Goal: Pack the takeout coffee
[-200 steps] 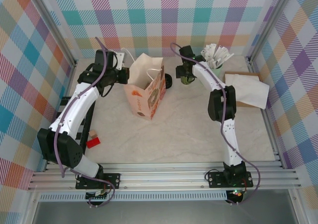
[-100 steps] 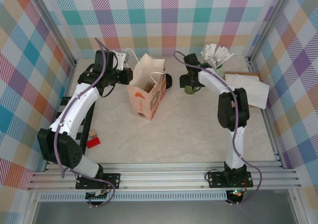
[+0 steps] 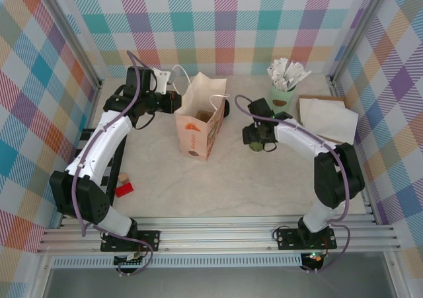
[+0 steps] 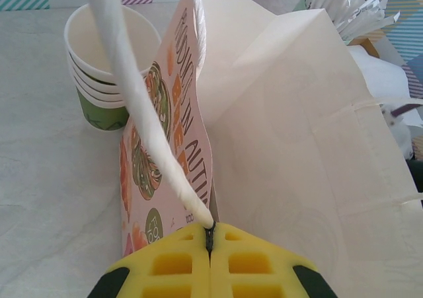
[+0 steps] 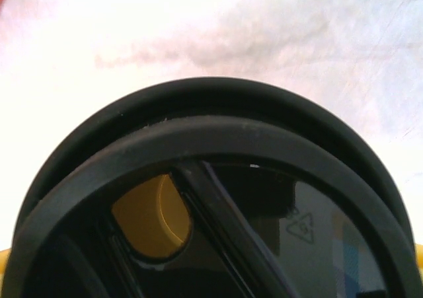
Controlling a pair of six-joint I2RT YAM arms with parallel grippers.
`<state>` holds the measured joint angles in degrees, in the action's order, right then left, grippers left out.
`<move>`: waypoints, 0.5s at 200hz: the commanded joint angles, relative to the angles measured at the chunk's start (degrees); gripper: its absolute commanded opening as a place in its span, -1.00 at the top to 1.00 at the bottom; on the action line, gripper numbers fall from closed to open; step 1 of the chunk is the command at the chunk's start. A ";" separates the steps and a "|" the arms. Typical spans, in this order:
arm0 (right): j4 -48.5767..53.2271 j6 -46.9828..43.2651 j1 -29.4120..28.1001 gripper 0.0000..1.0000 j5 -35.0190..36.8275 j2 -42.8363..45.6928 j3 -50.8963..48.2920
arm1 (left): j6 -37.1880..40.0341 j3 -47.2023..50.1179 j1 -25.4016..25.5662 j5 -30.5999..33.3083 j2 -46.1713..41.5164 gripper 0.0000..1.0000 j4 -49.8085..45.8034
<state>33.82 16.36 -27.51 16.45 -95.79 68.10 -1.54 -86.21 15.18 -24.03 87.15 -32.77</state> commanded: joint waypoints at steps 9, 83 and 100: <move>-4.16 3.89 -2.81 -0.44 2.56 2.69 -5.68 | -0.22 0.96 -0.41 -2.47 -1.12 1.00 0.29; 10.57 8.60 -1.49 -1.00 -7.61 4.53 -1.54 | -0.59 1.37 -0.41 -2.45 -2.56 0.79 -1.32; 15.00 9.55 -0.68 -1.00 -8.61 4.42 0.55 | -0.77 2.81 -0.41 -0.93 -3.73 0.74 -0.89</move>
<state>38.96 23.20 -29.30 12.32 -91.68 65.08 -1.96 -85.25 15.18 -24.99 86.76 -32.97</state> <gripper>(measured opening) 0.998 0.116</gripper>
